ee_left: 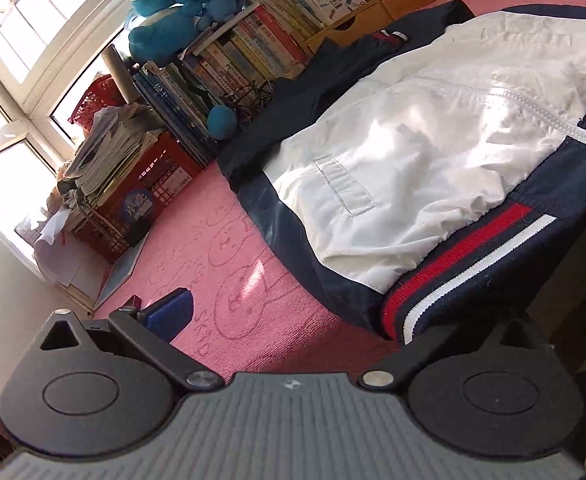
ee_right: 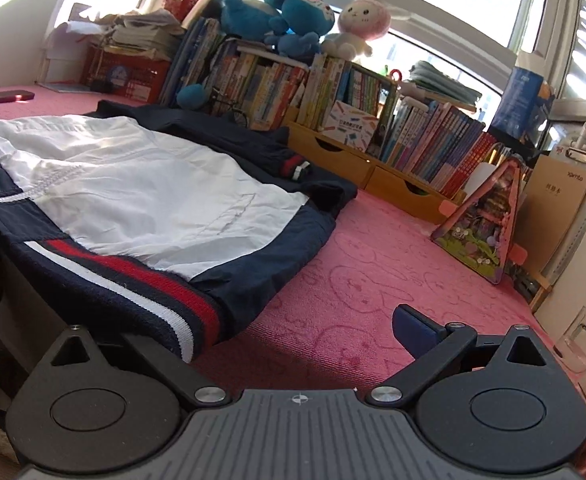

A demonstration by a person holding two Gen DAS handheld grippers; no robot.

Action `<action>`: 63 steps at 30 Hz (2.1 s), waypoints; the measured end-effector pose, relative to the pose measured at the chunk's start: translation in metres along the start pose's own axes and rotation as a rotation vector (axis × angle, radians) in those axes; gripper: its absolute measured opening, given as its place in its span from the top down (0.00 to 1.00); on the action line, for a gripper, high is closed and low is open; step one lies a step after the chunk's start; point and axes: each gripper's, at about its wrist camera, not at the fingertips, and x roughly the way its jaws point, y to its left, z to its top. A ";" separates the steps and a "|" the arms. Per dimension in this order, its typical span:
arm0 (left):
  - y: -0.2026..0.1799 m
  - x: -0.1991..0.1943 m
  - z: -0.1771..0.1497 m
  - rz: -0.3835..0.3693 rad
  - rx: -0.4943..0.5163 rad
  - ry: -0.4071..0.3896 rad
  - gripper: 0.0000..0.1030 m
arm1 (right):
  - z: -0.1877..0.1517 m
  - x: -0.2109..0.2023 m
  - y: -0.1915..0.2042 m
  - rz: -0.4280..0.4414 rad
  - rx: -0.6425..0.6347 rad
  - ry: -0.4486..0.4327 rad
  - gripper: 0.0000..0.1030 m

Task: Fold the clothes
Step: 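Smooth the white jacket front flat with both grippers open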

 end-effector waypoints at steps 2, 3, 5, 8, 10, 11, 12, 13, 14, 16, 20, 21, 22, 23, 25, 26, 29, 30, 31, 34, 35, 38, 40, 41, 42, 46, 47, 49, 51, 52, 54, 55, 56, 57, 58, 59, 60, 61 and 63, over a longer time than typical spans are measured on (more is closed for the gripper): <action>0.004 -0.006 0.002 -0.080 -0.005 -0.029 0.00 | 0.010 -0.009 -0.002 0.132 0.005 0.001 0.02; 0.007 -0.009 0.003 -0.126 -0.008 -0.046 0.00 | 0.015 -0.012 -0.006 0.214 0.021 0.006 0.02; 0.013 -0.018 0.003 -0.230 -0.001 -0.082 0.00 | 0.028 -0.017 -0.014 0.392 0.082 -0.007 0.02; 0.026 -0.030 0.003 -0.382 -0.006 -0.120 0.00 | 0.050 -0.017 -0.028 0.549 0.208 -0.098 0.02; 0.040 -0.036 0.003 -0.451 -0.060 -0.160 0.00 | 0.068 -0.002 -0.033 0.560 0.303 -0.178 0.02; 0.049 -0.036 0.004 -0.476 -0.106 -0.178 0.00 | 0.079 0.008 -0.033 0.551 0.351 -0.214 0.01; 0.059 -0.036 0.005 -0.501 -0.155 -0.197 0.00 | 0.089 0.022 -0.025 0.506 0.373 -0.224 0.01; 0.072 -0.035 0.008 -0.532 -0.238 -0.232 0.00 | 0.099 0.036 -0.017 0.458 0.393 -0.233 0.02; 0.081 -0.033 0.010 -0.548 -0.305 -0.276 0.00 | 0.108 0.053 -0.006 0.399 0.408 -0.228 0.03; 0.089 -0.021 0.021 -0.525 -0.472 -0.326 0.00 | 0.124 0.084 0.019 0.336 0.434 -0.182 0.11; 0.071 0.038 0.048 -0.449 -0.688 -0.200 0.00 | 0.125 0.139 0.054 0.323 0.441 -0.017 0.43; 0.061 0.053 0.050 -0.436 -0.679 -0.160 0.00 | 0.120 0.147 0.057 0.291 0.427 0.030 0.45; 0.051 0.067 0.052 -0.420 -0.669 -0.120 0.00 | 0.108 0.152 0.058 0.259 0.422 0.071 0.46; 0.042 0.076 0.051 -0.388 -0.640 -0.074 0.01 | 0.099 0.148 0.053 0.226 0.419 0.070 0.48; 0.027 0.087 0.044 -0.317 -0.583 0.007 0.02 | 0.082 0.138 0.041 0.161 0.414 0.062 0.49; 0.027 0.084 0.035 -0.296 -0.578 -0.008 0.00 | 0.073 0.135 0.032 0.092 0.391 0.064 0.51; 0.033 0.075 0.020 -0.268 -0.580 0.002 0.00 | 0.051 0.130 0.002 -0.110 0.362 0.083 0.42; 0.036 0.072 0.017 -0.264 -0.583 0.013 0.00 | 0.045 0.130 -0.011 -0.168 0.384 0.098 0.38; 0.039 0.069 0.014 -0.261 -0.588 0.025 0.00 | 0.040 0.132 -0.025 -0.196 0.416 0.123 0.26; 0.057 0.064 0.017 -0.308 -0.628 0.033 0.00 | 0.048 0.127 -0.043 -0.222 0.446 0.141 0.34; 0.063 0.061 0.021 -0.319 -0.630 0.011 0.00 | 0.054 0.123 -0.044 -0.212 0.440 0.112 0.34; 0.072 0.063 0.052 -0.279 -0.595 -0.072 0.00 | 0.086 0.128 -0.036 -0.087 0.403 0.038 0.34; 0.068 0.077 0.074 -0.249 -0.567 -0.111 0.00 | 0.109 0.145 -0.026 0.026 0.398 0.011 0.34; 0.066 0.084 0.085 -0.235 -0.553 -0.128 0.00 | 0.119 0.155 -0.020 0.076 0.401 0.009 0.34; 0.061 0.095 0.091 -0.221 -0.539 -0.115 0.00 | 0.126 0.165 -0.014 0.122 0.402 0.016 0.34; 0.038 0.135 0.102 -0.145 -0.477 -0.004 0.00 | 0.143 0.205 -0.001 0.197 0.368 0.073 0.33; 0.035 0.142 0.096 -0.125 -0.469 0.055 0.00 | 0.142 0.213 -0.002 0.186 0.364 0.100 0.33; 0.041 0.145 0.081 -0.133 -0.518 0.086 0.00 | 0.136 0.231 -0.010 0.151 0.370 0.175 0.33; 0.054 0.142 0.067 -0.155 -0.586 0.119 0.00 | 0.120 0.237 -0.027 0.088 0.390 0.231 0.33; 0.059 0.139 0.059 -0.157 -0.602 0.119 0.00 | 0.113 0.236 -0.036 0.064 0.399 0.232 0.33; 0.067 0.131 0.047 -0.133 -0.613 0.117 0.00 | 0.106 0.234 -0.044 -0.125 0.307 0.248 0.30; 0.072 0.129 0.041 -0.136 -0.623 0.124 0.00 | 0.102 0.234 -0.049 -0.216 0.276 0.262 0.28; 0.076 0.126 0.037 -0.148 -0.640 0.136 0.00 | 0.098 0.233 -0.055 -0.305 0.245 0.277 0.28; 0.079 0.122 0.036 -0.140 -0.656 0.149 0.00 | 0.094 0.229 -0.059 -0.326 0.236 0.283 0.28; 0.082 0.118 0.034 -0.132 -0.670 0.161 0.00 | 0.092 0.219 -0.061 -0.299 0.249 0.257 0.28; 0.083 0.113 0.034 -0.133 -0.668 0.156 0.00 | 0.089 0.208 -0.064 -0.269 0.262 0.229 0.28; 0.082 0.105 0.037 -0.146 -0.656 0.137 0.00 | 0.091 0.198 -0.060 -0.205 0.266 0.188 0.28; 0.080 0.099 0.041 -0.164 -0.645 0.114 0.00 | 0.093 0.187 -0.056 -0.140 0.270 0.147 0.28; 0.070 0.089 0.055 -0.227 -0.611 0.056 0.00 | 0.104 0.169 -0.034 0.019 0.230 0.060 0.28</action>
